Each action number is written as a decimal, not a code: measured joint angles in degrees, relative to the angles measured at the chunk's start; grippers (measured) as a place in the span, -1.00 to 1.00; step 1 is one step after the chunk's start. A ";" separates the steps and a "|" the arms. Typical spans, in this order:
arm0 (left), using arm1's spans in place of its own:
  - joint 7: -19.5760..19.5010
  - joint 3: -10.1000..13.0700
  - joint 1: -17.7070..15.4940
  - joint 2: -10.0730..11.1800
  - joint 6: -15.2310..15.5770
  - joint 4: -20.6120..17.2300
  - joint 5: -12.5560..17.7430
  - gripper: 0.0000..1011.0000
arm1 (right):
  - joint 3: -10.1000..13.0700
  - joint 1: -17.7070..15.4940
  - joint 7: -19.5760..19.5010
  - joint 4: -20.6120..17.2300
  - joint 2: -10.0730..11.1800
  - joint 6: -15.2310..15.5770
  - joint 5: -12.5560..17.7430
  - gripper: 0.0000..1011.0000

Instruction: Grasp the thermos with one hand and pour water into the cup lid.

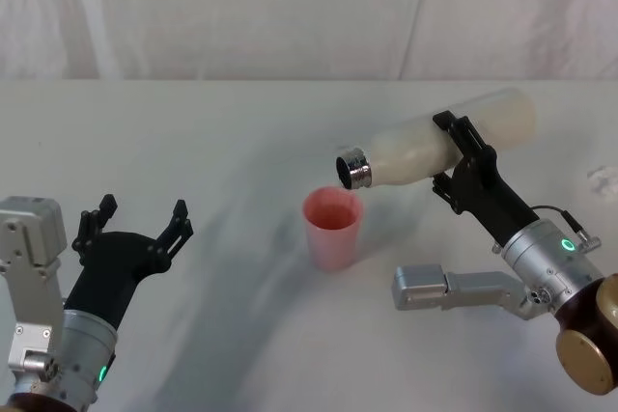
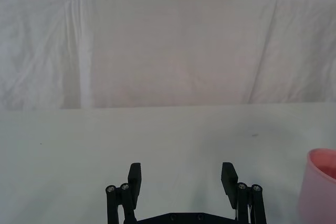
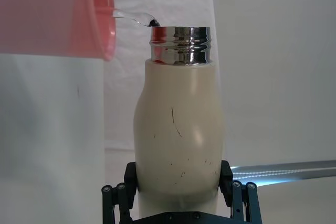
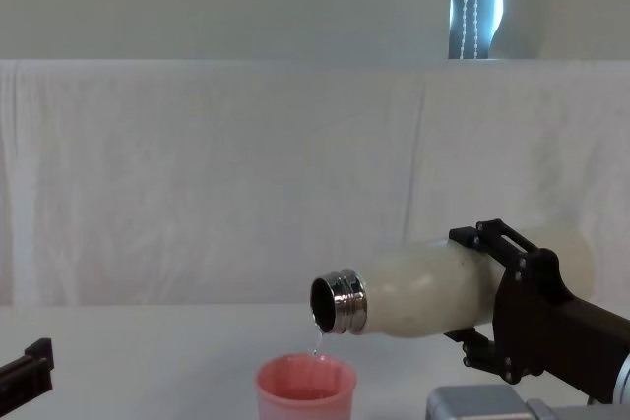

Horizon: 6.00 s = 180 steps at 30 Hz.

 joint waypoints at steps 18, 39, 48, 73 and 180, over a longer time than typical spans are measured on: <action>0.00 0.00 0.00 0.00 0.00 0.00 0.00 0.98 | 2.76 -3.03 2.62 -3.60 -0.73 -3.64 7.33 0.89; 0.00 0.00 0.00 0.00 0.00 0.00 0.00 0.98 | 9.36 -8.21 11.90 -9.03 -3.32 -7.93 23.32 0.89; 0.00 0.00 0.00 0.00 0.00 0.00 0.00 0.98 | 12.92 -10.80 17.13 -11.54 -5.02 -8.31 31.93 0.89; 0.00 0.00 0.00 0.00 0.00 0.00 0.00 0.98 | 21.40 -16.32 29.35 -15.46 -10.06 -1.16 58.20 0.89; 0.00 0.00 0.00 0.00 0.00 0.00 0.00 0.98 | 23.63 -13.46 29.78 -4.68 -14.05 -6.12 72.06 0.89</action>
